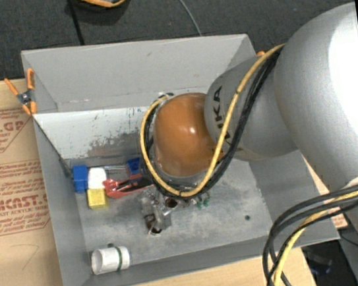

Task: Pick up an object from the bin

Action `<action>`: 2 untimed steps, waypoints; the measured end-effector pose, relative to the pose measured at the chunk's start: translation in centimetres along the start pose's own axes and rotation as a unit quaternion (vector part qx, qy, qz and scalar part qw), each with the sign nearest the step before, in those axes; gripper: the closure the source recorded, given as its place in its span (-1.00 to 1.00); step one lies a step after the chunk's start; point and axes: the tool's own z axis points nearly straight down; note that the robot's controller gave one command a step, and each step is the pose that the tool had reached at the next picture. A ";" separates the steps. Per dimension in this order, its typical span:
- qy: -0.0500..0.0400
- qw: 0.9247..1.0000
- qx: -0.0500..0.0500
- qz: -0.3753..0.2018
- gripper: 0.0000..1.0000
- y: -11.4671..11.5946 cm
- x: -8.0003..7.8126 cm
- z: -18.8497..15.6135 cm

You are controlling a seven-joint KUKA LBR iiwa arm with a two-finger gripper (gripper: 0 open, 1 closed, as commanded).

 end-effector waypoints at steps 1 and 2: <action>0.000 1.000 0.000 0.000 1.00 0.0 0.0 0.0; -0.001 1.000 0.000 -0.002 1.00 -0.3 -0.5 0.3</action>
Offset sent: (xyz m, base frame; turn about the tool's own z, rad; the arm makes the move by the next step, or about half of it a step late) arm 0.0129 -0.0018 -0.0063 -0.0072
